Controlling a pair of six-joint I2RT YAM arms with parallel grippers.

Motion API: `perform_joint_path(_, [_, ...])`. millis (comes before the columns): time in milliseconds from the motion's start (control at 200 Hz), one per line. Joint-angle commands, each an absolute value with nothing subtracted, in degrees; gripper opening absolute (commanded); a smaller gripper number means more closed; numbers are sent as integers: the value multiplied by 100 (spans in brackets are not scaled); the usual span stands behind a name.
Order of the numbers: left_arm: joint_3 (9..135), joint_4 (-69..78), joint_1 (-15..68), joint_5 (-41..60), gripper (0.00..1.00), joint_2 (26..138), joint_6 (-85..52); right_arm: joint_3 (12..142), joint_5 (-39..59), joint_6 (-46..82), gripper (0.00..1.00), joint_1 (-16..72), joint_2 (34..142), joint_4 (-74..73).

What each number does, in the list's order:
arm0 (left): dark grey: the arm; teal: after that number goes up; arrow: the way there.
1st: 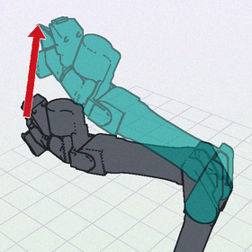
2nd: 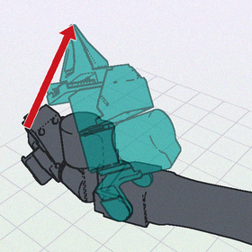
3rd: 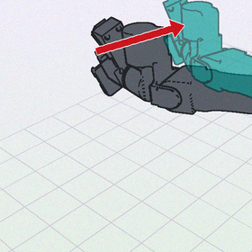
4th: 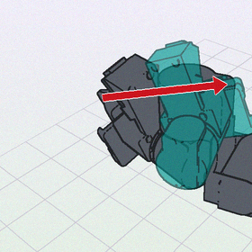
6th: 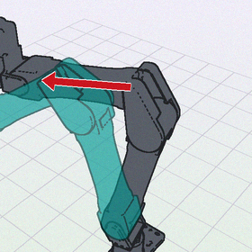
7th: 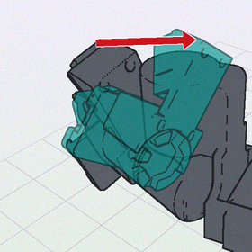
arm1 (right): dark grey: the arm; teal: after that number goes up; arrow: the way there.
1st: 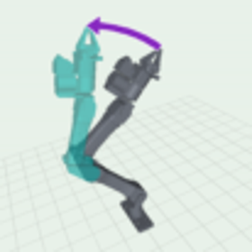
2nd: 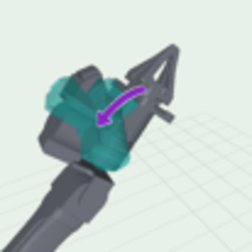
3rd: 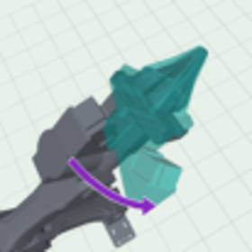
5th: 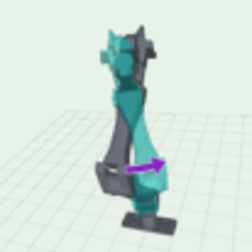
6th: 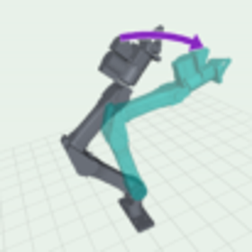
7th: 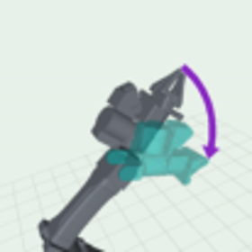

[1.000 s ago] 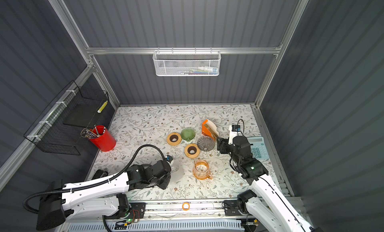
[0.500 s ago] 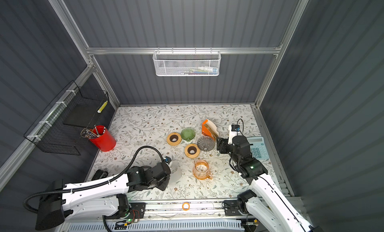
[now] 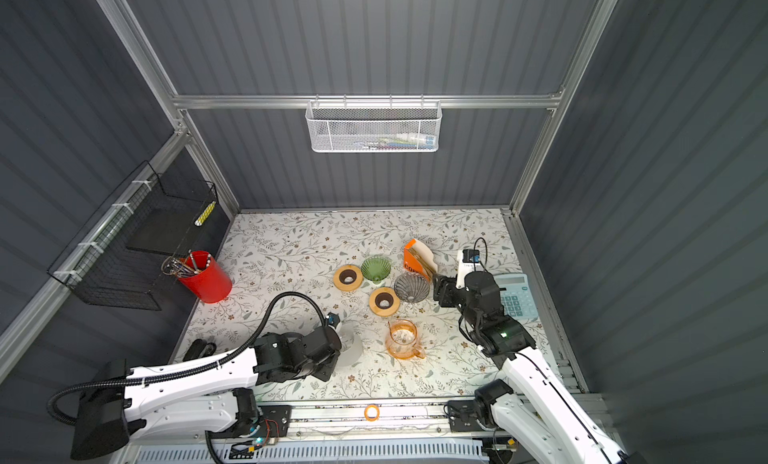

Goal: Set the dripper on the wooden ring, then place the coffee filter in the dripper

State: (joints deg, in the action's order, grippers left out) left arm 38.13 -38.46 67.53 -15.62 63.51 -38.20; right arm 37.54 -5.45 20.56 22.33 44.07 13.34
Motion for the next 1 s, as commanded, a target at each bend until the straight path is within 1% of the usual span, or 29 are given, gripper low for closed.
perform_joint_path(0, [3914, -4473, 6777, -1873, 42, 6277, -4142, 3930, -503, 2059, 70, 2258, 4359, 1276])
perform_joint_path(125, [4078, -4959, 6776, -2029, 43, 6459, -4339, 3948, -481, 2098, 69, 2259, 4368, 1280])
perform_joint_path(235, [4177, -5107, 6776, -2058, 43, 6598, -4416, 3957, -420, 2118, 69, 2257, 4402, 1239])
perform_joint_path(575, [4394, -5738, 6777, -2541, 45, 6519, -4920, 3990, -301, 2170, 69, 2256, 4489, 1200])
perform_joint_path(826, [4496, -5774, 6776, -2750, 46, 6908, -5014, 3977, -186, 2243, 69, 2257, 4526, 1143])
perform_joint_path(996, [4494, -5939, 6776, -2979, 46, 6924, -5155, 4013, -198, 2238, 68, 2263, 4502, 1221])
